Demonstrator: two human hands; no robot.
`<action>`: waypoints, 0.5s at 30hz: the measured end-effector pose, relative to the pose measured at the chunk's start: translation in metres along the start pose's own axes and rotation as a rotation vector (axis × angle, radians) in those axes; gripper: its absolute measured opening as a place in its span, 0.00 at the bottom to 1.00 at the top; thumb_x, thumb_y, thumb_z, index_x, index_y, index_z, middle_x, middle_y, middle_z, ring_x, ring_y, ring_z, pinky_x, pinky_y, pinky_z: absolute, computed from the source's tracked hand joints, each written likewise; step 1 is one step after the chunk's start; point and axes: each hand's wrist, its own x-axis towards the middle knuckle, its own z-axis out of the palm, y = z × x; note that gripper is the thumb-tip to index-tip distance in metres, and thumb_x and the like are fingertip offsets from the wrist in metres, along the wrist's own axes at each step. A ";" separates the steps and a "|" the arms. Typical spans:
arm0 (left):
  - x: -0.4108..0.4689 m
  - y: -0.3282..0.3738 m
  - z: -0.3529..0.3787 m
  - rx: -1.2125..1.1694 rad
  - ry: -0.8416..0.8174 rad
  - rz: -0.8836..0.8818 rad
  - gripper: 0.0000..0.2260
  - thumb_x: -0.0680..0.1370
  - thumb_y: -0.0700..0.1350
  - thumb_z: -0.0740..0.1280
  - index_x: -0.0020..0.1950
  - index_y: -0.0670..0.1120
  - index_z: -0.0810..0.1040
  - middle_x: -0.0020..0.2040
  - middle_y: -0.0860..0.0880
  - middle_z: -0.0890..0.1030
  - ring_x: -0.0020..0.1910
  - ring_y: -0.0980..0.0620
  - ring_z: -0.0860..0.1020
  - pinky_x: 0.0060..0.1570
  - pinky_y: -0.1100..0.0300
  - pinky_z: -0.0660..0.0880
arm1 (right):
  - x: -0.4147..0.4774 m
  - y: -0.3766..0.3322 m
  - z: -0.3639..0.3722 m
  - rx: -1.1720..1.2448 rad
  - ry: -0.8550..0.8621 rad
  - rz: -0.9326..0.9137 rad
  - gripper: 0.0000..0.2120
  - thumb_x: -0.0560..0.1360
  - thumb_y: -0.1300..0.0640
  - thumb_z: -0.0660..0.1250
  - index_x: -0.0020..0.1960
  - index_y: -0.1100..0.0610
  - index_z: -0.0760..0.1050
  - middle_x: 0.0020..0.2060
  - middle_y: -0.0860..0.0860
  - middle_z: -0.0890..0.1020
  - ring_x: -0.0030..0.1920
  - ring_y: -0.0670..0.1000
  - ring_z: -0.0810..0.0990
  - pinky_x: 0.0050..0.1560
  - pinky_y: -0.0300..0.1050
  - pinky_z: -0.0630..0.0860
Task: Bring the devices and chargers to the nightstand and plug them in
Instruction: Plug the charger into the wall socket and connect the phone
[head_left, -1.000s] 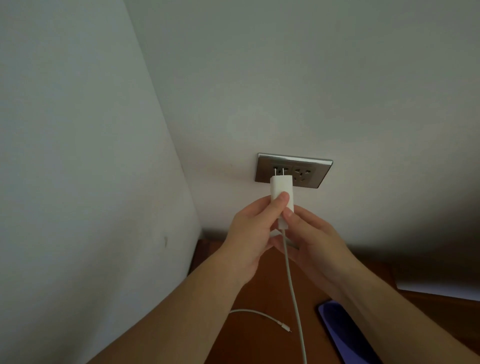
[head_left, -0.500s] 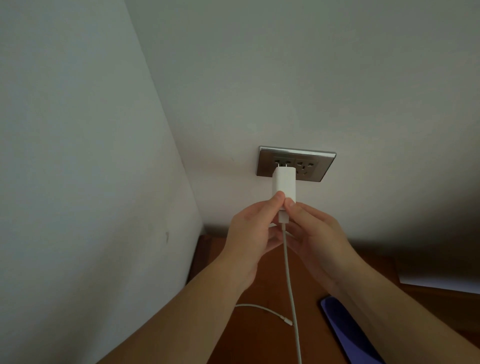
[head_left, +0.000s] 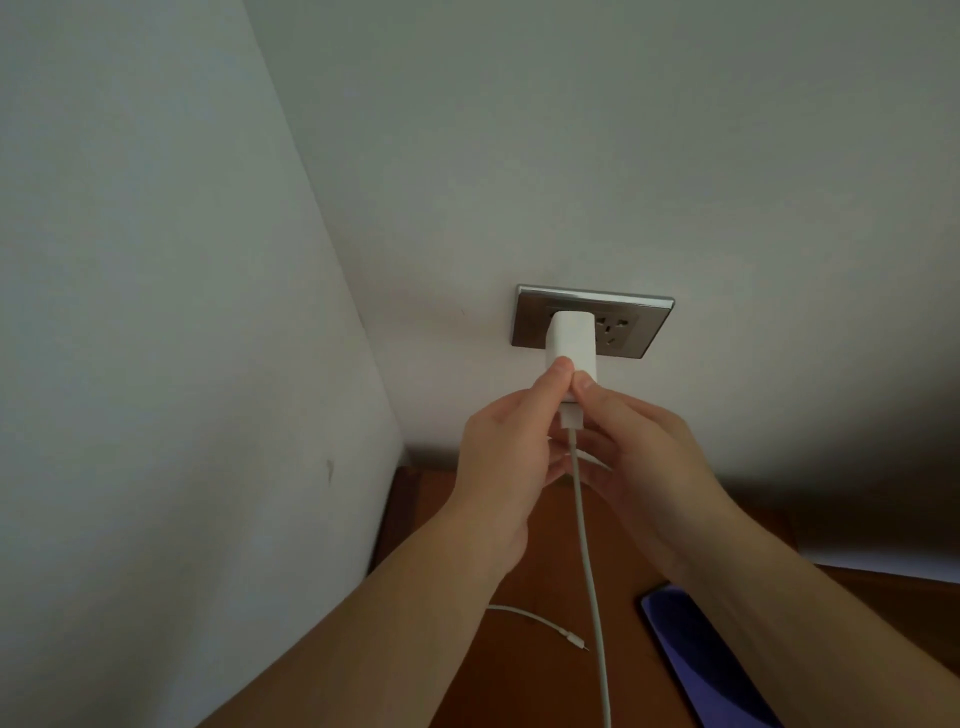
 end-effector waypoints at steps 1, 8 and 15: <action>0.001 0.003 0.001 -0.001 -0.007 -0.013 0.17 0.73 0.62 0.68 0.54 0.53 0.82 0.46 0.53 0.86 0.46 0.54 0.84 0.40 0.61 0.80 | 0.000 -0.003 0.000 -0.002 0.011 0.005 0.16 0.77 0.45 0.64 0.50 0.55 0.84 0.45 0.54 0.87 0.50 0.53 0.85 0.52 0.50 0.79; -0.001 0.011 -0.001 0.043 -0.019 -0.058 0.15 0.76 0.56 0.67 0.56 0.48 0.81 0.49 0.47 0.85 0.50 0.48 0.83 0.50 0.50 0.81 | -0.005 -0.004 0.003 -0.027 -0.005 0.030 0.17 0.78 0.47 0.62 0.54 0.58 0.82 0.48 0.55 0.86 0.52 0.54 0.84 0.56 0.52 0.79; 0.008 0.035 0.012 -0.056 0.060 -0.107 0.19 0.70 0.57 0.74 0.51 0.43 0.82 0.42 0.41 0.86 0.41 0.44 0.85 0.36 0.51 0.82 | 0.003 -0.040 0.006 0.018 0.039 0.067 0.18 0.75 0.46 0.68 0.36 0.59 0.85 0.31 0.53 0.85 0.33 0.50 0.84 0.33 0.41 0.79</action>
